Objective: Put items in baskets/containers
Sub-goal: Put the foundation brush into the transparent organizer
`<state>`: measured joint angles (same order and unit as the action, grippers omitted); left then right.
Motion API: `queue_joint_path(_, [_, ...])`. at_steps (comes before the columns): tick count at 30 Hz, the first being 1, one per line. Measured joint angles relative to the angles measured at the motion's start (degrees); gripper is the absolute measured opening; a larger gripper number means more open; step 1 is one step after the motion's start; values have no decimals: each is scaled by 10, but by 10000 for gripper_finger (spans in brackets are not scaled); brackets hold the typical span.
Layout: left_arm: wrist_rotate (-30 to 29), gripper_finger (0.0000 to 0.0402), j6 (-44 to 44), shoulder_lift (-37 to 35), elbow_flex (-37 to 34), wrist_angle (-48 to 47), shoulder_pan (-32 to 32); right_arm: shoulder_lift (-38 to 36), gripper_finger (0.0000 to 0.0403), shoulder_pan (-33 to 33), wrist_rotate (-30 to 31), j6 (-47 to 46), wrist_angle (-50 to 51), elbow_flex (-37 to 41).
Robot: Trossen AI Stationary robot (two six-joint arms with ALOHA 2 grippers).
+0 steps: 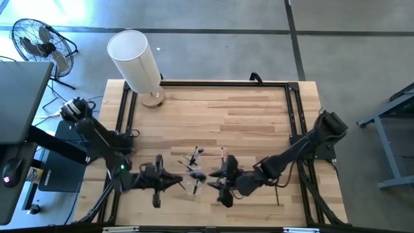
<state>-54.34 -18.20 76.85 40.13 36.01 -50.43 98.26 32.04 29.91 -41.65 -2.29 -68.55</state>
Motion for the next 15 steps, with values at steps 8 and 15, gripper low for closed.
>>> queue_joint_path(8, [-53,8,0,124,45,2,-6,-34,164,27,26,-49,119,0])
queue_joint_path(15, [-78,8,-32,167,49,-2,11,-35,165,44,6,-49,119,0])
